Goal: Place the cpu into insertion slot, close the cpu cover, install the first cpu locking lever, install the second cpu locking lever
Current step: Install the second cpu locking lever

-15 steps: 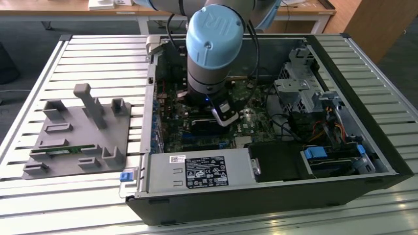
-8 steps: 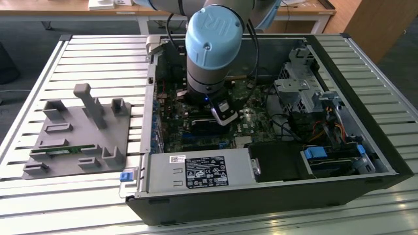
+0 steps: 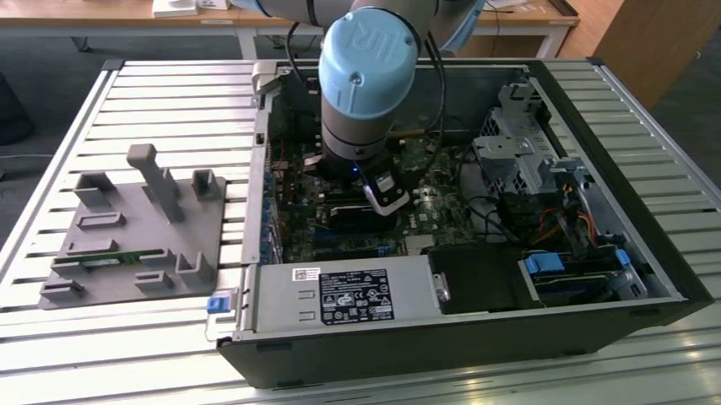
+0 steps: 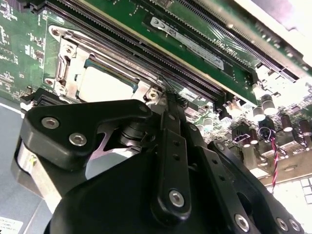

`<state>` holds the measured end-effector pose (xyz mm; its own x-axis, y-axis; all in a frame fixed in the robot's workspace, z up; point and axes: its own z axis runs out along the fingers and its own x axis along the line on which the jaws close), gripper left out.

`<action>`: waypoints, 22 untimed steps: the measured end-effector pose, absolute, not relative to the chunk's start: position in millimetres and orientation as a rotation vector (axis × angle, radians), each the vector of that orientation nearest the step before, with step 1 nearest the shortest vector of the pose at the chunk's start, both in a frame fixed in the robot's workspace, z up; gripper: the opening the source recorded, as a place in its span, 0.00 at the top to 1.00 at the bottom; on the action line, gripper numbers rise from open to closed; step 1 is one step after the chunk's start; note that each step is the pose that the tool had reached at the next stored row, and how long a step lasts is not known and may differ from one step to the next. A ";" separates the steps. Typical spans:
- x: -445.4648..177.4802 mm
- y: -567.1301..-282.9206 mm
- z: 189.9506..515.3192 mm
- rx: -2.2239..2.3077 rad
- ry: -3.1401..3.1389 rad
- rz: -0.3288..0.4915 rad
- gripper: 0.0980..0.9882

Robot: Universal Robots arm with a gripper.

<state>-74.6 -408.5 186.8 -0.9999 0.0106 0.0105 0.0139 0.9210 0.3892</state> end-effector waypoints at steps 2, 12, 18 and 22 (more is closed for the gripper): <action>-74.7 -408.5 186.6 -0.020 -3.071 -0.622 0.99; -74.8 -408.5 184.3 -0.020 -3.071 -0.623 0.99; -74.8 -408.5 192.8 -0.020 -3.071 -0.624 0.99; -74.8 -408.4 200.6 -0.020 -3.070 -0.627 0.99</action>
<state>-74.8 -408.4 200.6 -0.9999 0.0106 0.0105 0.0138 0.9198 0.3920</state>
